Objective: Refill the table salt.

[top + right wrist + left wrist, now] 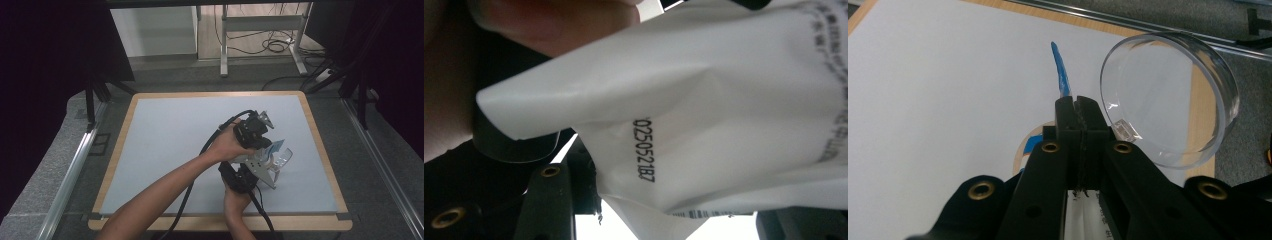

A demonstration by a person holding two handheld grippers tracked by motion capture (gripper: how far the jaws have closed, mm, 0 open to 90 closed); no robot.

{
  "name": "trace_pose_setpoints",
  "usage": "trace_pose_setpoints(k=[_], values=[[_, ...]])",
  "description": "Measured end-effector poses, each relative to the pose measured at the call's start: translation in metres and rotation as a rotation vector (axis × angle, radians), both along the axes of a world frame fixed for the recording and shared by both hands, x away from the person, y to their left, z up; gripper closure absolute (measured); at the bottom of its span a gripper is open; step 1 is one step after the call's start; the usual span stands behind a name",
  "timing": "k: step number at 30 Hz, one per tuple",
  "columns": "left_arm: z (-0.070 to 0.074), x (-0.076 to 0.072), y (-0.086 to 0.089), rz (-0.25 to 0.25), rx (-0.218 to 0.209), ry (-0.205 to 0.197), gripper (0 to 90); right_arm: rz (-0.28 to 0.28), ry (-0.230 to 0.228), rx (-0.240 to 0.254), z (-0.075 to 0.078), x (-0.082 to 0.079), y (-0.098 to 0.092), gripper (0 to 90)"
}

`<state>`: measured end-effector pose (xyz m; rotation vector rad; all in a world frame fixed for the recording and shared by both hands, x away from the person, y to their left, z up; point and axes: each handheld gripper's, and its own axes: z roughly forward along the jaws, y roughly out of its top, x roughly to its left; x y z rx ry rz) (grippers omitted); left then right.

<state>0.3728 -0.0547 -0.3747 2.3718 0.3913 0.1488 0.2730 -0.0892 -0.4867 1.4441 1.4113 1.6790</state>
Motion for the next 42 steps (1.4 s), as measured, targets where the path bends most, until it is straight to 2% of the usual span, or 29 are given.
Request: trace_pose_setpoints(k=[5,10,21,34,42], values=[[-0.0016,0.0003,0.0011,0.002,0.009,0.001,90.0,0.004,0.006,0.005,-0.0017,-0.0002,0.0012,47.0],[-0.0027,-0.0003,0.0020,0.008,-0.002,0.004,90.0,0.004,0.002,0.006,-0.0022,-0.0001,0.0024,47.0],[-0.0034,-0.0017,0.0047,0.011,0.002,0.003,90.0,0.011,0.003,-0.002,-0.0028,-0.0017,0.0038,47.0],[-0.0032,-0.0006,0.0037,0.003,0.016,0.004,90.0,0.000,0.016,0.042,-0.0022,-0.0012,0.0060,47.0],[-0.0039,-0.0003,0.0032,0.007,0.008,0.006,90.0,0.003,0.019,0.040,-0.0027,-0.0005,0.0049,47.0]])
